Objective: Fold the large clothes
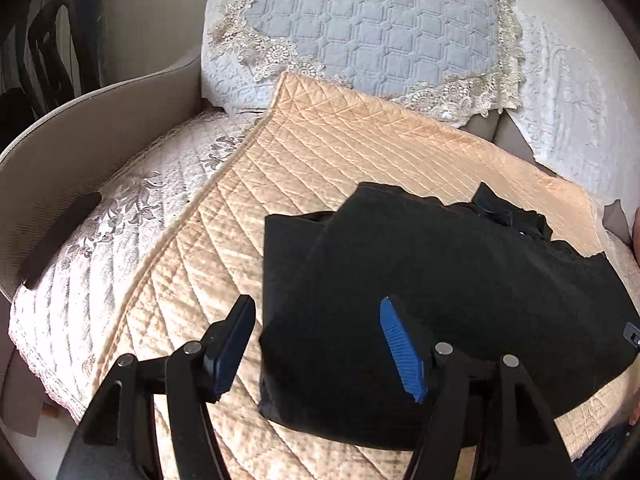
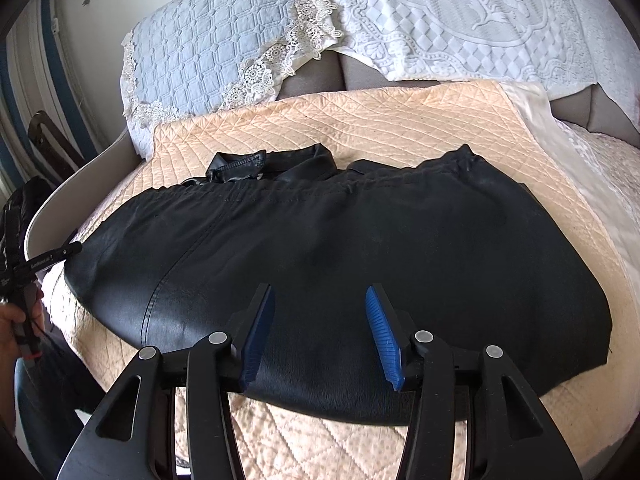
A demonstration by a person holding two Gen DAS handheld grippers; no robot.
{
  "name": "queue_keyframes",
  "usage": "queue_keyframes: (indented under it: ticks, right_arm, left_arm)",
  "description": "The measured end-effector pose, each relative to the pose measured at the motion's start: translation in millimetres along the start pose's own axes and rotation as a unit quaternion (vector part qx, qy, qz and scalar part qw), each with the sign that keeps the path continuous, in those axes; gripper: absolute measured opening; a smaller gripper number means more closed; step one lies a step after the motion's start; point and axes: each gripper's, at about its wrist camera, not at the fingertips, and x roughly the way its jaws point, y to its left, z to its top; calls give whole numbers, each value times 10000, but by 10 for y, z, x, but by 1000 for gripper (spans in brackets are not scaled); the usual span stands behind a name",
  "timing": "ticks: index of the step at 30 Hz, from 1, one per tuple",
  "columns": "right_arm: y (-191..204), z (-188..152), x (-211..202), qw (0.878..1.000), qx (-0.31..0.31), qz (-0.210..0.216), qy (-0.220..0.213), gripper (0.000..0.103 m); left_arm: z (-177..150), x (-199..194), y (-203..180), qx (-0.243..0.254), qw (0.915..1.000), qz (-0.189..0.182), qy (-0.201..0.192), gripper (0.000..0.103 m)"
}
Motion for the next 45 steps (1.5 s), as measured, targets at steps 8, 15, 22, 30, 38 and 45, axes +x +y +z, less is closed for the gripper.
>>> queue_keyframes:
  ticks: [8,15,22,30,38,45]
  right_arm:
    - [-8,32,104,9996,50,263,-63,49]
    - [42,-10,162,9986,53,518,-47,49]
    - [-6,6,123,9982,200,519,-207,49]
    - [-61,19,23,9982,224,328,-451,49]
    - [-102,34,-24,9974,305,359,-536,49]
    - [-155,23,2,9972,408,433,-446,49]
  left_arm:
    - [-113,284,245,-709,9946,-560,508,75]
    - [-236,253,98,-659,9954,-522,457,63]
    - [-51,173,112,-501,9971,-391,411,16]
    - [420,-541,-495,52,9906,-1355,-175,11]
    - [536,-696,-1678,636,9628,-2620,-168,3]
    - [-147,145,-2441,862,9400,-3087,1169,0]
